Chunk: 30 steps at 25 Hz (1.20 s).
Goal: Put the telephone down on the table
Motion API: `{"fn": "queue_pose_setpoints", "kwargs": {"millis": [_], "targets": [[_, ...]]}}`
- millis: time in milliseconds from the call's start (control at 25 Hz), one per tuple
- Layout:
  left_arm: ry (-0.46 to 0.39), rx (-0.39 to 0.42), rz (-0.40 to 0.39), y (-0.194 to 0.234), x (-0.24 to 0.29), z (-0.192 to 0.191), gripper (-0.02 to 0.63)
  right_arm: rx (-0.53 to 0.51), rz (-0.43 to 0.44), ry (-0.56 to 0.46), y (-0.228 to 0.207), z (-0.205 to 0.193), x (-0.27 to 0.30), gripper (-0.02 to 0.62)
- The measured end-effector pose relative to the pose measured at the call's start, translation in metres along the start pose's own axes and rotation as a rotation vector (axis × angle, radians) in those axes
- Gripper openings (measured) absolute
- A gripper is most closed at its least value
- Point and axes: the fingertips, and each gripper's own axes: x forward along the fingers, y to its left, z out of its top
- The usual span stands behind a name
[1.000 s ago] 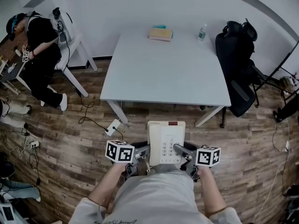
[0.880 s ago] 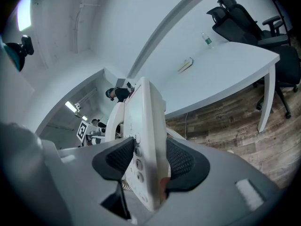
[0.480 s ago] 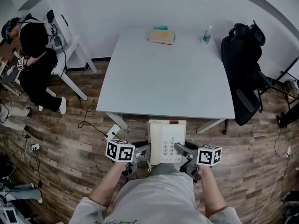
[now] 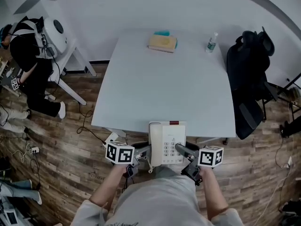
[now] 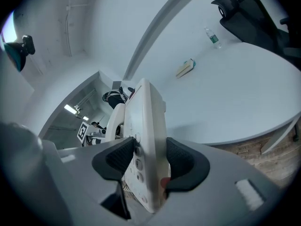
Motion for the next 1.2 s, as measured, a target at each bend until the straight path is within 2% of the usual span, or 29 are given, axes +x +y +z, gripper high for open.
{"fn": "queue_pose_setpoints", "kwargs": {"millis": [320, 720, 1200], "targets": [[-0.014, -0.009, 0.029, 0.010, 0.031, 0.048, 0.143, -0.016, 0.024, 0.029, -0.028, 0.055, 0.011, 0.227], [-0.029, -0.002, 0.046, 0.019, 0.059, 0.093, 0.143, -0.029, 0.046, 0.046, -0.052, 0.104, 0.022, 0.227], [-0.016, -0.017, 0.035, 0.028, 0.057, 0.107, 0.143, -0.019, 0.031, 0.041, -0.050, 0.116, 0.032, 0.227]]}}
